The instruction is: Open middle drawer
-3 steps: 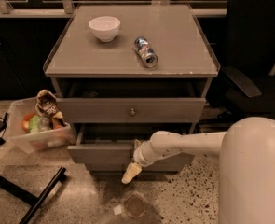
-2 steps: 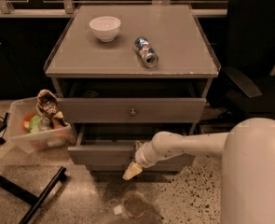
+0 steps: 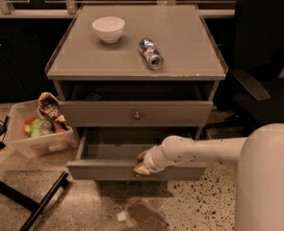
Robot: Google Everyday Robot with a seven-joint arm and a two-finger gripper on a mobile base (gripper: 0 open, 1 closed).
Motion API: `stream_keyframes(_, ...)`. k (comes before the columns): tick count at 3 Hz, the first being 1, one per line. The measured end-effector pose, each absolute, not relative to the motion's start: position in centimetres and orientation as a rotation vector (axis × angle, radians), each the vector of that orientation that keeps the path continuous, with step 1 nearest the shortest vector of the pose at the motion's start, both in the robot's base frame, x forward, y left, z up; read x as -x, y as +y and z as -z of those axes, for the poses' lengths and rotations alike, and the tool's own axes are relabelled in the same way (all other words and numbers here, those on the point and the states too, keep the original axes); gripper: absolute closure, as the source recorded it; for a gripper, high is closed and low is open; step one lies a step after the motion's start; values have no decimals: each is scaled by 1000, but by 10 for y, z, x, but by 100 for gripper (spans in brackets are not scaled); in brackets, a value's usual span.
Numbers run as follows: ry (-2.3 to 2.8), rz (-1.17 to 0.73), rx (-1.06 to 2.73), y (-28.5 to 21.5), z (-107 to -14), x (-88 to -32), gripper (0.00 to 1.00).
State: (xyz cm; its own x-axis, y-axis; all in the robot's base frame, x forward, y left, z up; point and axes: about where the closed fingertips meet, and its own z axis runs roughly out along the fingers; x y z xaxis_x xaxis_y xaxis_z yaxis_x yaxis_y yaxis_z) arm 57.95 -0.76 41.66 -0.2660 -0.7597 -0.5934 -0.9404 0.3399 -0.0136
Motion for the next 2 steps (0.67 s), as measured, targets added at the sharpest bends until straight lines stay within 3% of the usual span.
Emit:
stream_keyframes(1, 2103, -472, 1483, -8, -419, -580, 89)
stream_keyframes(2, 2102, -475, 1464, -15, -425, -560, 100)
